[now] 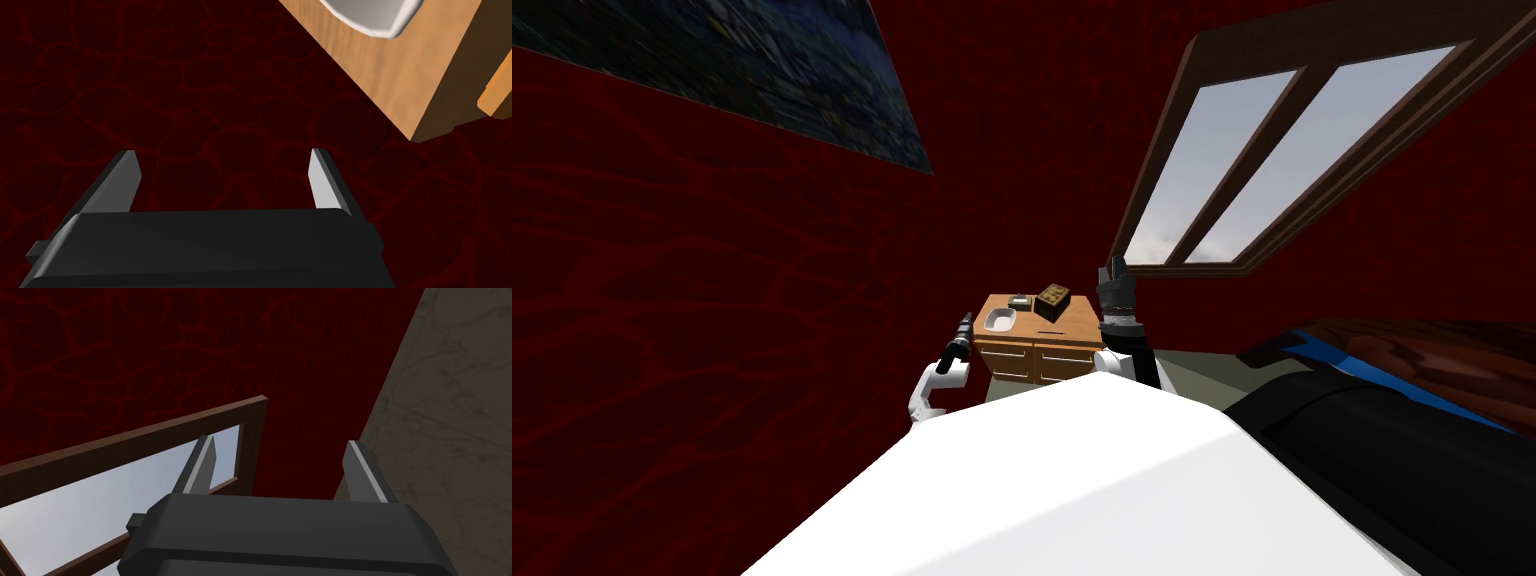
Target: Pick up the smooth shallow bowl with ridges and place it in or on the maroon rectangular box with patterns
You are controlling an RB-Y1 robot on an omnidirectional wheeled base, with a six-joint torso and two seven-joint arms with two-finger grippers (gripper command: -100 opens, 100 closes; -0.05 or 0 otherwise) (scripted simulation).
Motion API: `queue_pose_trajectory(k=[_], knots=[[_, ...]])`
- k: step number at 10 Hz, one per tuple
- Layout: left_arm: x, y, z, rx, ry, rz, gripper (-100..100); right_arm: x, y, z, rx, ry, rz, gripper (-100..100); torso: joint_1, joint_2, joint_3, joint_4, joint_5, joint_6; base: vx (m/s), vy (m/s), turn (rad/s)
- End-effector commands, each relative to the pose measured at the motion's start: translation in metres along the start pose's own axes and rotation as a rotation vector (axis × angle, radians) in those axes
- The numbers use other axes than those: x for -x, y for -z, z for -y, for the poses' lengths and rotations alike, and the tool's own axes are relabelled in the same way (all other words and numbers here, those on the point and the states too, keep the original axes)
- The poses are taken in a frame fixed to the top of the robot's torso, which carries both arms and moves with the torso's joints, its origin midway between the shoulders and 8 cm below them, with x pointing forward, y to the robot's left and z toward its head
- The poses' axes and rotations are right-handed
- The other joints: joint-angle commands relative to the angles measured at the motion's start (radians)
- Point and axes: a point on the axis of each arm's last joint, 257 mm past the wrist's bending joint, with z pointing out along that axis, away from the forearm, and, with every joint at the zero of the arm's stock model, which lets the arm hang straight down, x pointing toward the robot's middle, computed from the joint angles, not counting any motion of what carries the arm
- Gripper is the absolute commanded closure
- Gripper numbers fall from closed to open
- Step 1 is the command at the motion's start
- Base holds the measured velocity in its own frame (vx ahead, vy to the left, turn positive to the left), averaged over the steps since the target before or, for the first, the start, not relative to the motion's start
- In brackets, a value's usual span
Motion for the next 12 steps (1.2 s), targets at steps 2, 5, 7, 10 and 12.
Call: queue_pose_trajectory(k=[2,5,7,10,12], knots=[[-0.008,-0.007,-0.011,0.055,0.002,-0.009,-100,0.0,0.0,0.0,0.0,0.0,0.0,0,0.0,0.0,0.0,0.0,0.0,0.0,0.013,0.015,-0.038],[-0.02,-0.017,-0.03,0.142,0.004,-0.023,-100,0.0,0.0,0.0,0.0,0.0,0.0,0,0.0,0.0,0.0,0.0,0.0,0.0,0.014,0.018,-0.051],[-0.026,-0.021,-0.039,0.183,0.005,-0.03,-100,0.0,0.0,0.0,0.0,0.0,0.0,0,0.0,0.0,0.0,0.0,0.0,0.0,0.011,0.014,-0.03],[-0.045,-0.029,-0.061,0.293,0.01,-0.049,-100,0.0,0.0,0.0,0.0,0.0,0.0,0,0.0,0.0,0.0,0.0,0.0,0.0,0.012,0.021,-0.059],[-0.052,-0.03,-0.069,0.335,0.012,-0.055,-100,0.0,0.0,0.0,0.0,0.0,0.0,0,0.0,0.0,0.0,0.0,0.0,0.0,0.008,0.015,-0.026]])
